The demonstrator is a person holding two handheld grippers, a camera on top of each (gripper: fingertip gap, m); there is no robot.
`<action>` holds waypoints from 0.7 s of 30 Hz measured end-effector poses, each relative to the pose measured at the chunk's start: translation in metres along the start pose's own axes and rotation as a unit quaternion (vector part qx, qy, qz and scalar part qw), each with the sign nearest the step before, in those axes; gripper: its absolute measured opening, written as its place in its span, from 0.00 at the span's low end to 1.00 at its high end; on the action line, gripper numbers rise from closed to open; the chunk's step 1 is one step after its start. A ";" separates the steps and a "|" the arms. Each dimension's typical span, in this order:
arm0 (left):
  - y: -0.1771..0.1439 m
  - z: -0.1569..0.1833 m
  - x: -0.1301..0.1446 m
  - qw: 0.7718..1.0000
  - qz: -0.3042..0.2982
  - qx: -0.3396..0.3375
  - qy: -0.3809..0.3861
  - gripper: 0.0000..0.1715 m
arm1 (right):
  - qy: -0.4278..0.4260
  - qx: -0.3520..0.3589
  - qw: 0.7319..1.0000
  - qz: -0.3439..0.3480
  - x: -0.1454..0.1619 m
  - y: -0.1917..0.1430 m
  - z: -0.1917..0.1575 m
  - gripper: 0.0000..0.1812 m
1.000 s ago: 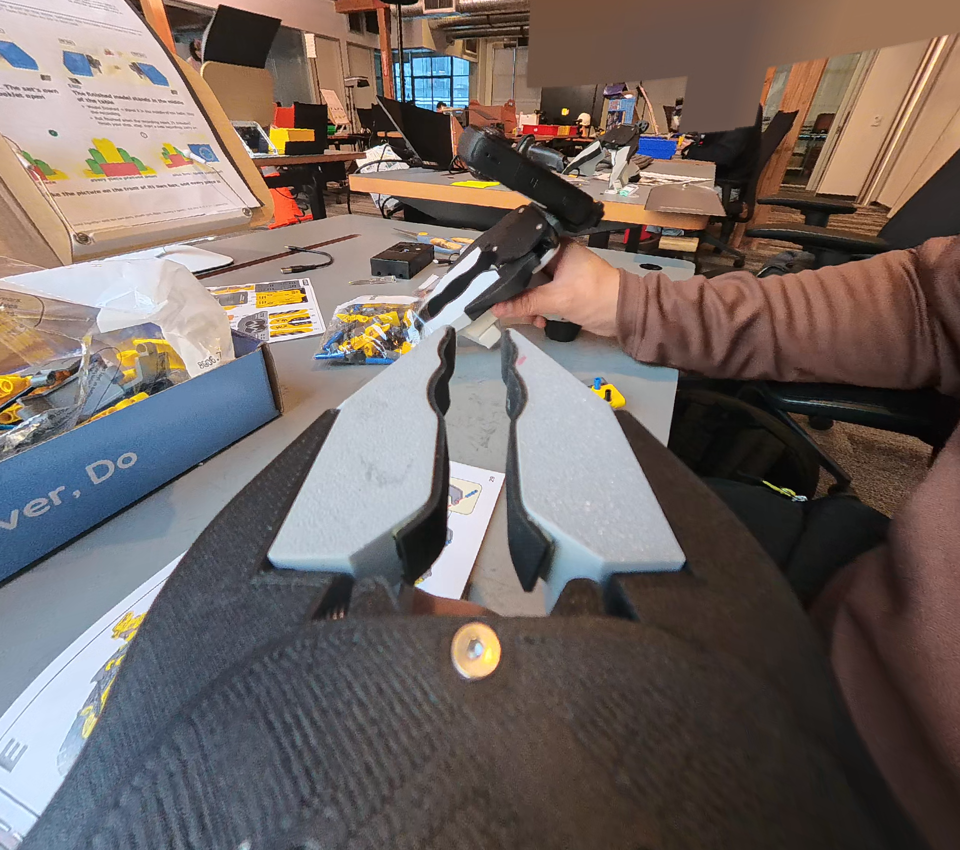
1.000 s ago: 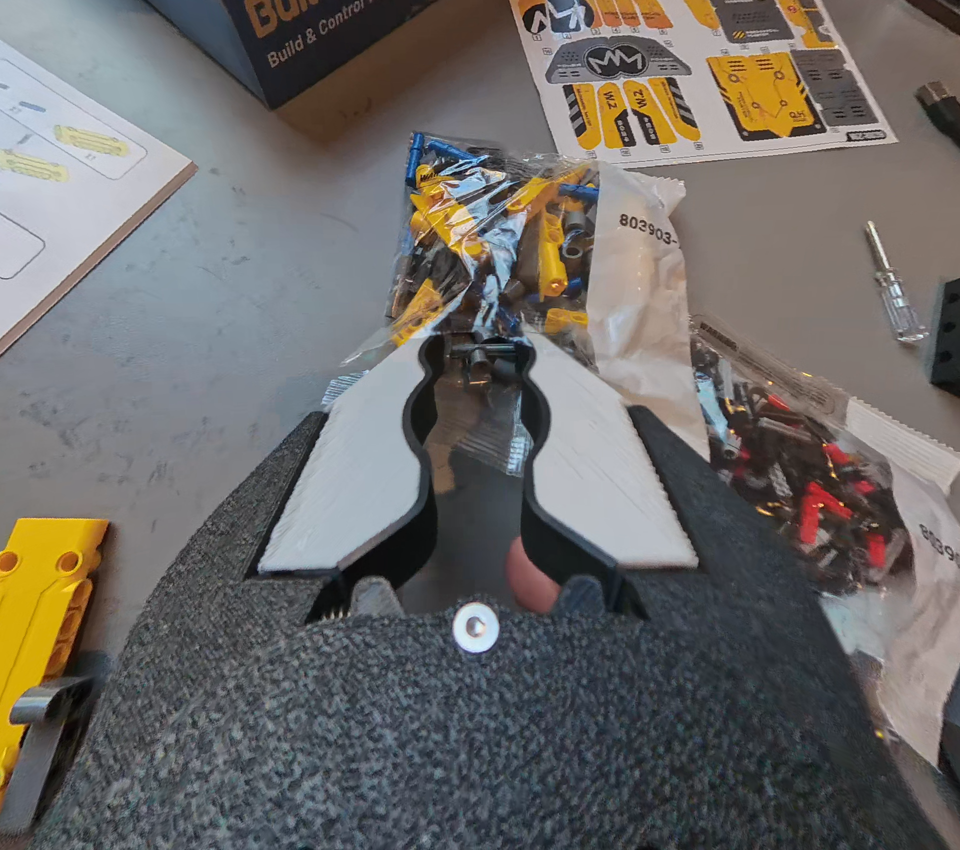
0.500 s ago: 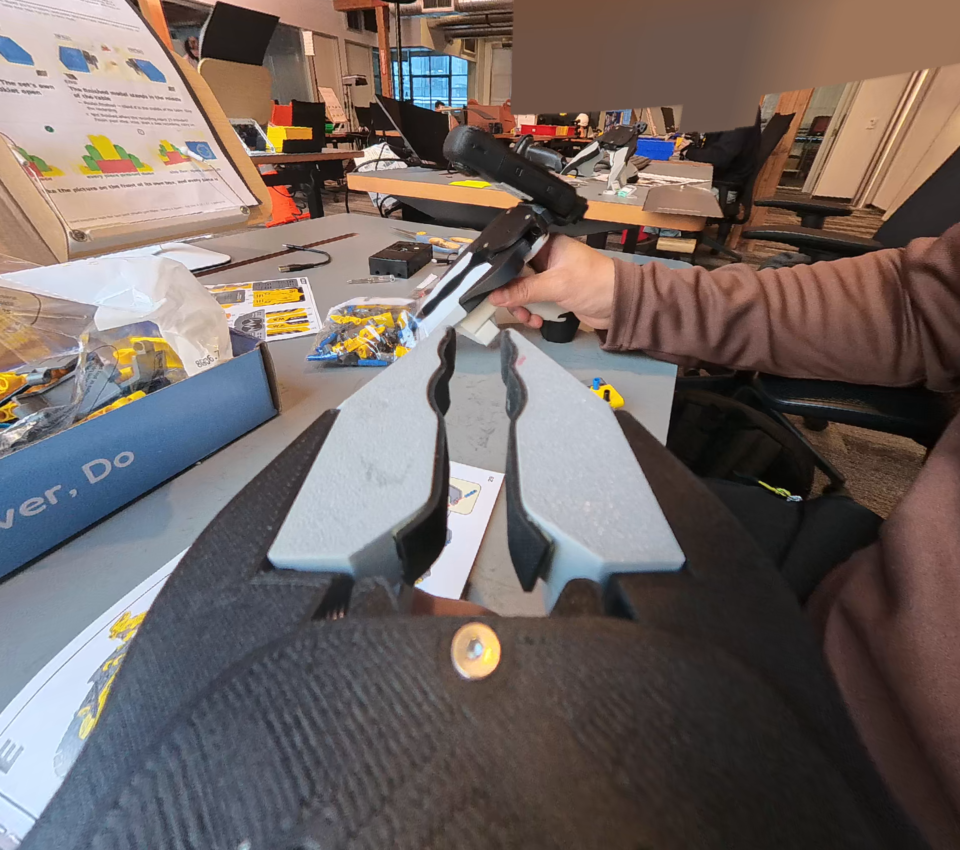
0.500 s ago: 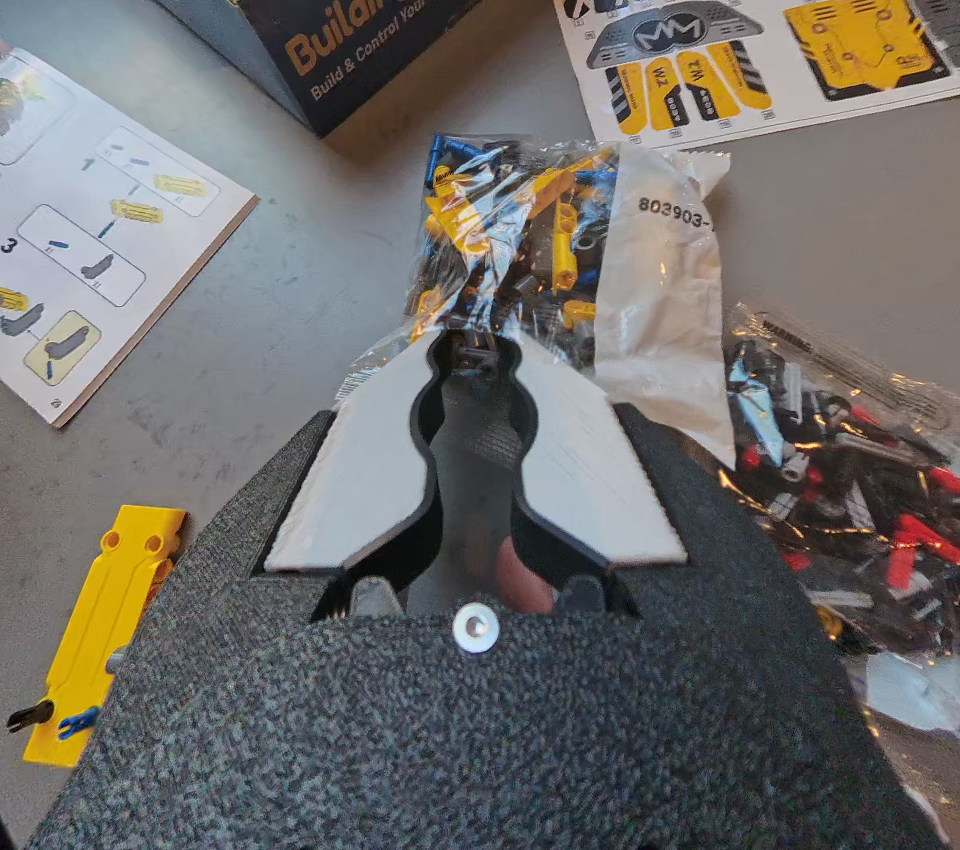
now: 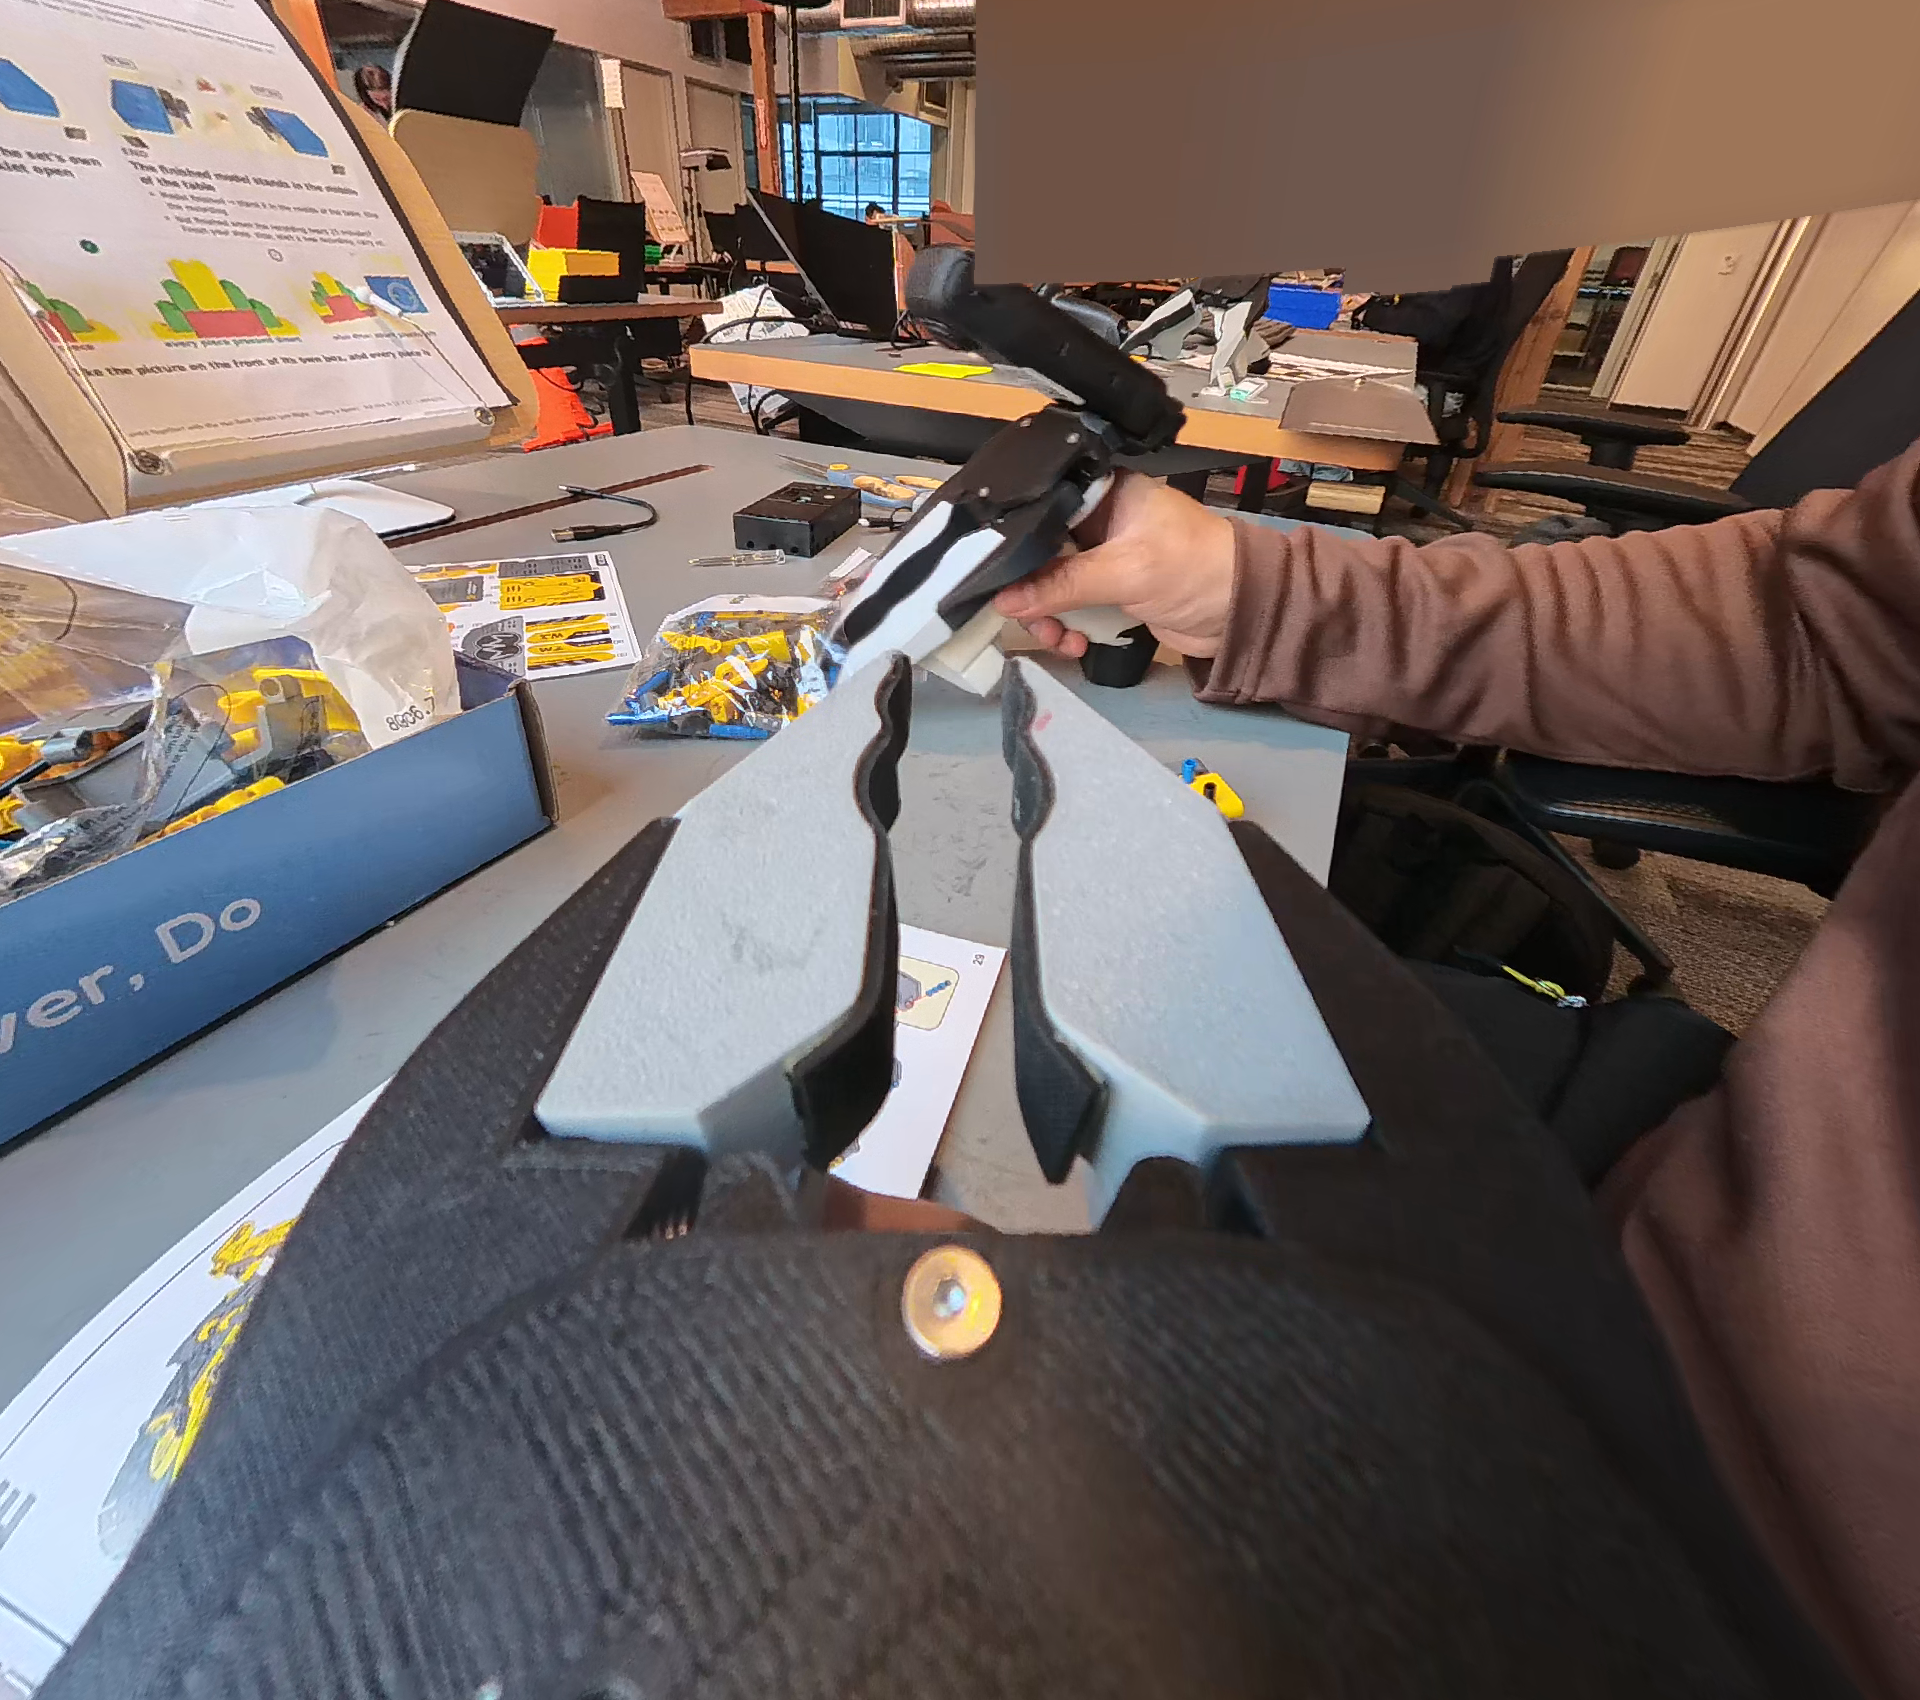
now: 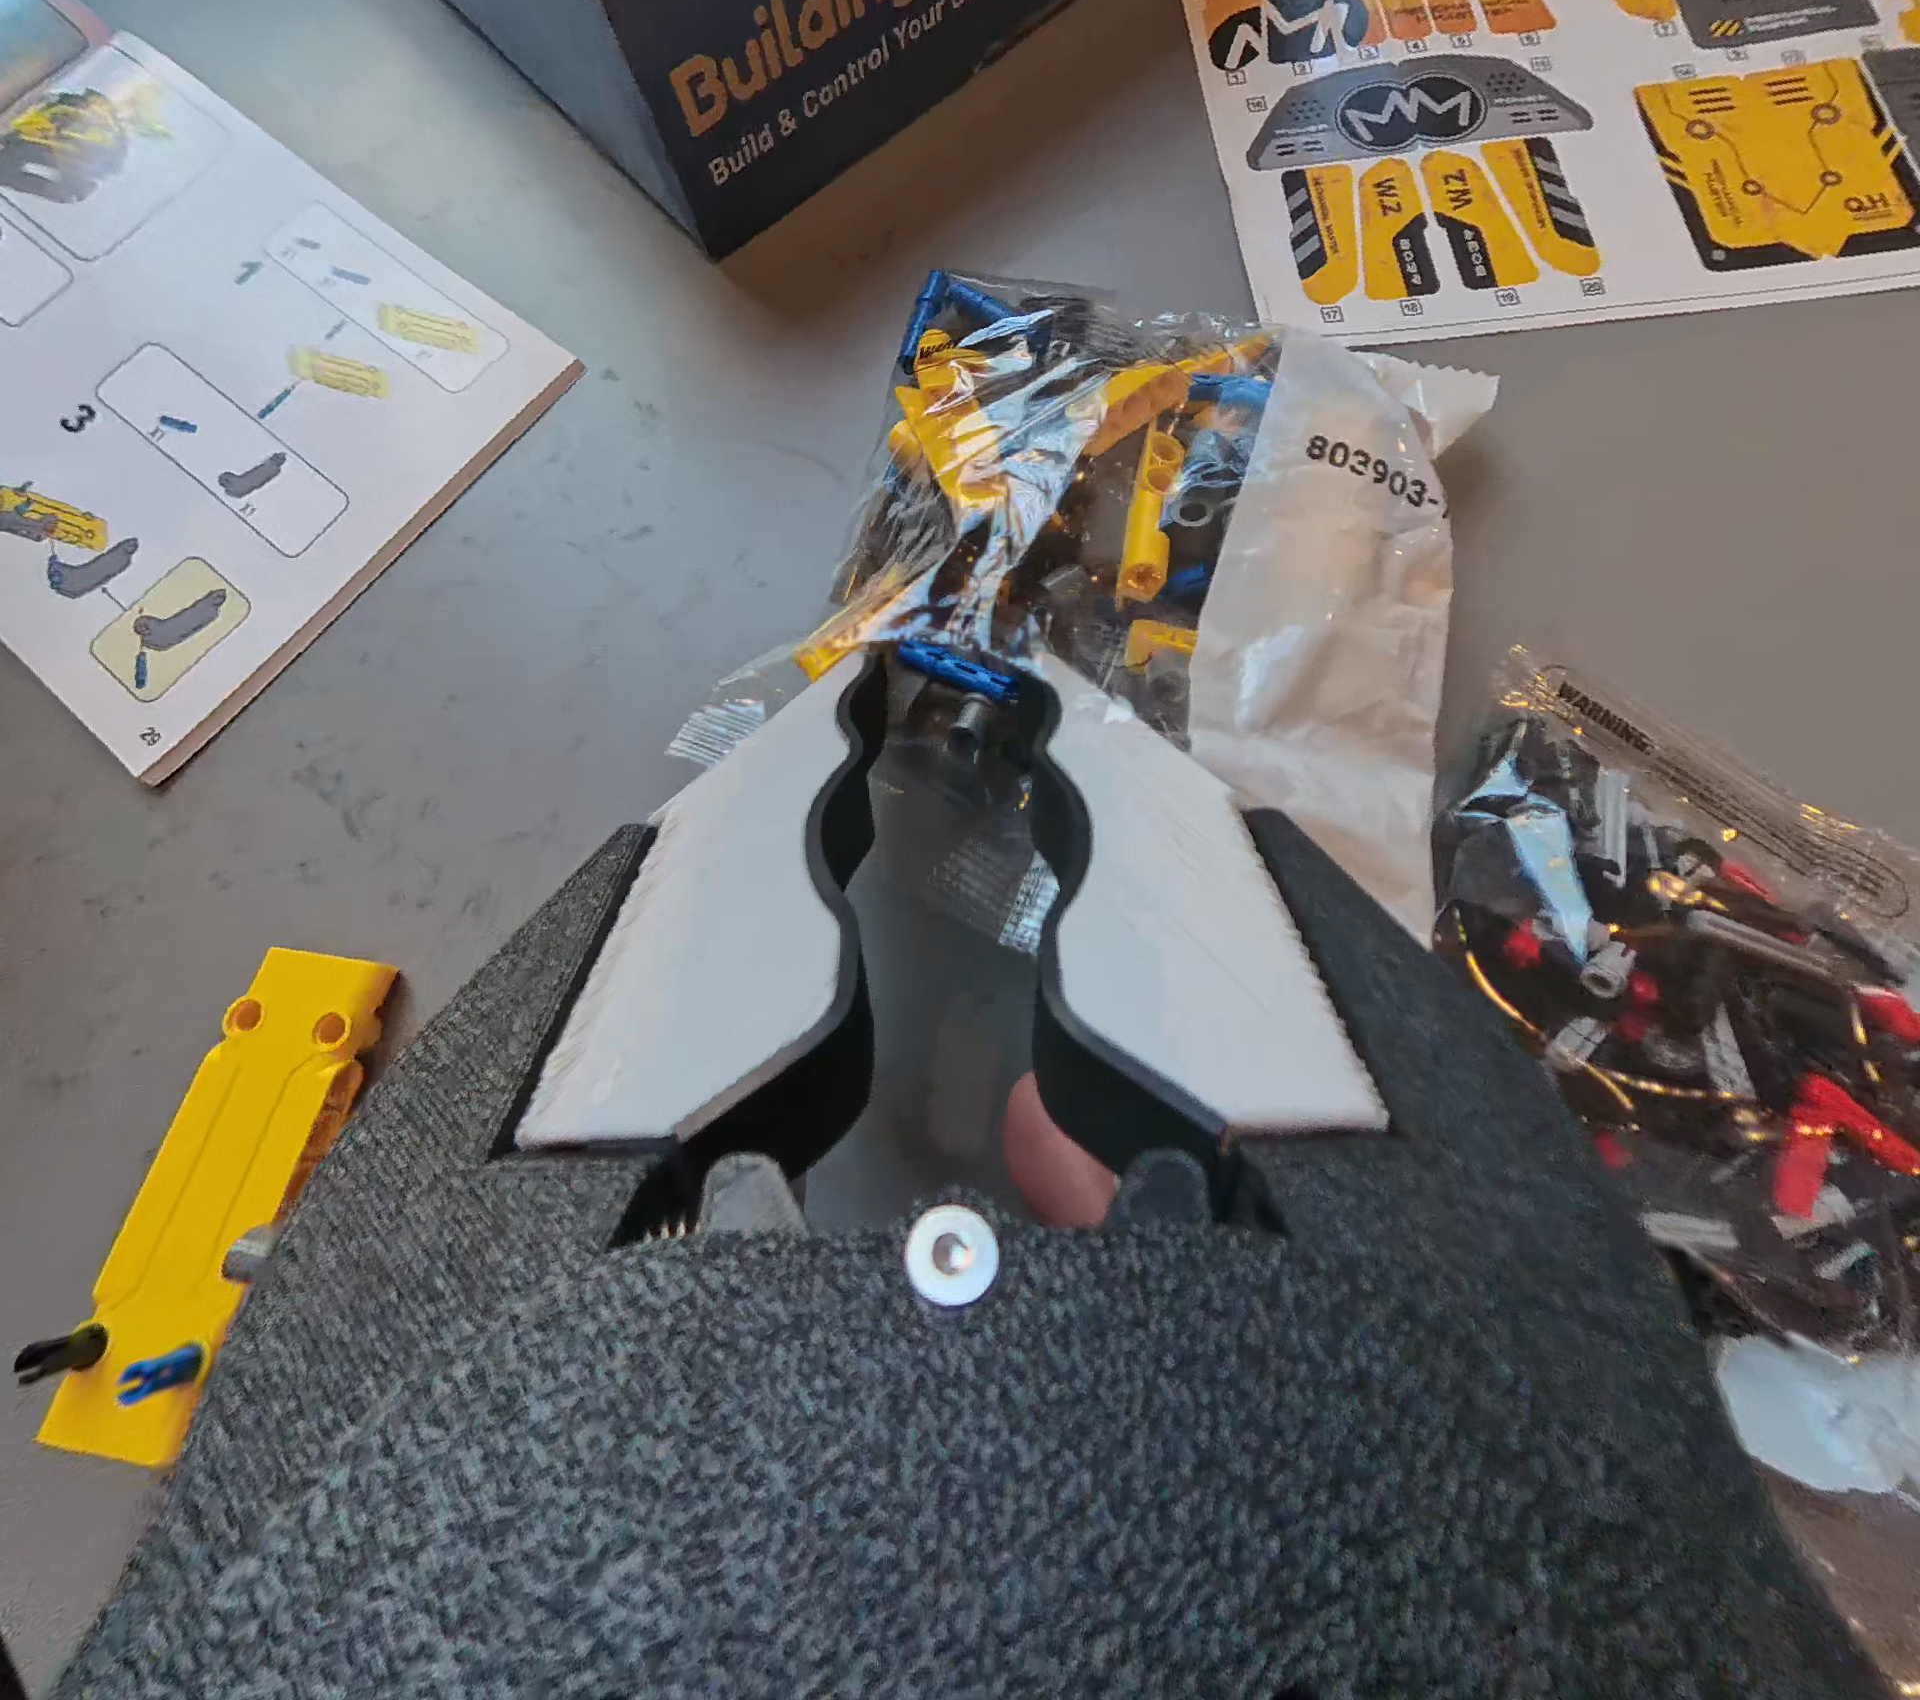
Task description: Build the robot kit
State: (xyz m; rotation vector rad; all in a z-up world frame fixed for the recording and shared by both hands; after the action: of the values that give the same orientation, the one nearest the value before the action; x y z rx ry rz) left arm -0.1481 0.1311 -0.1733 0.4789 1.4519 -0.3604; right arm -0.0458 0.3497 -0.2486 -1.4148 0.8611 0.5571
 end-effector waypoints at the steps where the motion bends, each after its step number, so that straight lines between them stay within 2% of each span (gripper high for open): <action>1: 0.000 0.000 0.000 1.000 0.000 0.000 0.000 0.08 | -0.012 0.008 1.000 -0.002 0.002 -0.001 -0.001 0.14; 10: 0.000 0.000 0.000 1.000 0.000 0.000 -0.001 0.08 | -0.100 0.061 0.993 -0.002 0.003 -0.004 -0.010 0.11; 21: 0.000 0.000 0.000 1.000 0.001 0.000 0.000 0.09 | -0.201 0.087 0.975 0.031 -0.003 -0.008 -0.021 0.05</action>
State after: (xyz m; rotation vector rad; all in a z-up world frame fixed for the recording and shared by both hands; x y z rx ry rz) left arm -0.1482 0.1310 -0.1731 0.4811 1.4522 -0.3591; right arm -0.0452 0.3282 -0.2399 -1.0691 0.6122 0.7656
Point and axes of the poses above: each gripper's, where its closed fingertips meet, y out along the fingers, x out of its underside, z = x × y across the jaws, the point moved 5 cm from there along -y, back along the fingers, and after that the axes turned 3 degrees about z, right-handed, at the moved point
